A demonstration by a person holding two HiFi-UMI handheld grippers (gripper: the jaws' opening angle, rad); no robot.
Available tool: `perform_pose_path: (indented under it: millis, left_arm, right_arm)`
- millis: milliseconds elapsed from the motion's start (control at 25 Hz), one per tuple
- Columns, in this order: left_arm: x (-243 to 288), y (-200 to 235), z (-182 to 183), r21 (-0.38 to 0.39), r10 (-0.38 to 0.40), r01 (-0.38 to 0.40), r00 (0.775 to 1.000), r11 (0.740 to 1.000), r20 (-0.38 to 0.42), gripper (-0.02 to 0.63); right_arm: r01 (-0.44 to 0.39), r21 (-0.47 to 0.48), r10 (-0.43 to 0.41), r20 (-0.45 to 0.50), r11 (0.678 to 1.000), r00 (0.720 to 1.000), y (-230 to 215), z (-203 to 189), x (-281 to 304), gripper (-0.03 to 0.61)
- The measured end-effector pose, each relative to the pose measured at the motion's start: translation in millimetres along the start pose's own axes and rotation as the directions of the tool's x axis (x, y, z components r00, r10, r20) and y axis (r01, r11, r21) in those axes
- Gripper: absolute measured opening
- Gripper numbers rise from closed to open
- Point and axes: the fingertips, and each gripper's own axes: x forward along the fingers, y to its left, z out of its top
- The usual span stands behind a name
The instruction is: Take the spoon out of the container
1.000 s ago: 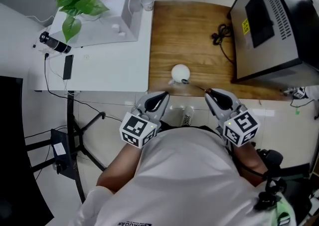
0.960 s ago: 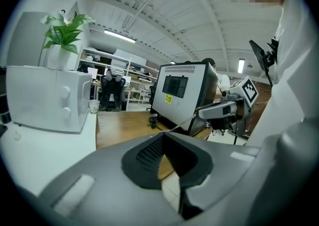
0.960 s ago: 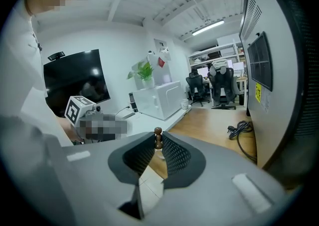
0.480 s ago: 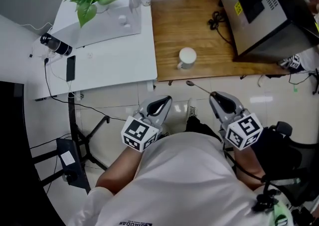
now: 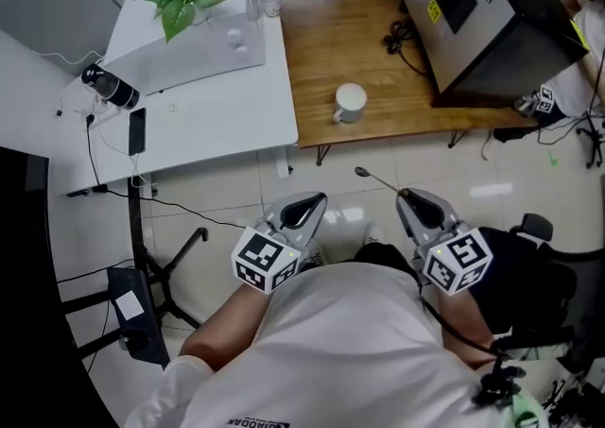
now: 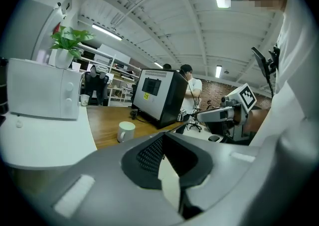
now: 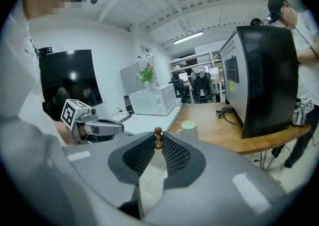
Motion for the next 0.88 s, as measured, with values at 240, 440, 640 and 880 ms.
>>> perform_pose_path:
  millis: [240,440,640,880]
  left_arm:
    - [3.4,-8.1,7.1,-0.028,0.056,-0.056,0.998,0.998,0.020,0.005]
    - [22.4,-26.0,3.1,-0.033,0.076,-0.075,0.997,0.997,0.016,0.005]
    - [37.4,-43.7,3.6,-0.042,0.078,-0.077,0.997,0.996,0.020,0.005]
    - [41.8,-45.7,4.3,-0.023,0.094,-0.094,0.996,0.995,0.007,0.005]
  right_arm:
    - [-0.042,-0.029,0.042,-0.016,0.999,0.999,-4.7,3.0,-11.7,0.052]
    - [-0.074,-0.043,0.073,-0.018,0.996,0.997,-20.1,4.0,-23.8,0.052]
    - [-0.107,-0.046,0.105,-0.041,0.993,0.994,-22.5,-5.5,-33.3,0.052]
    - [-0.116,-0.031,0.115,-0.035,0.993,0.993,-28.8,-11.7,-38.5,0.052]
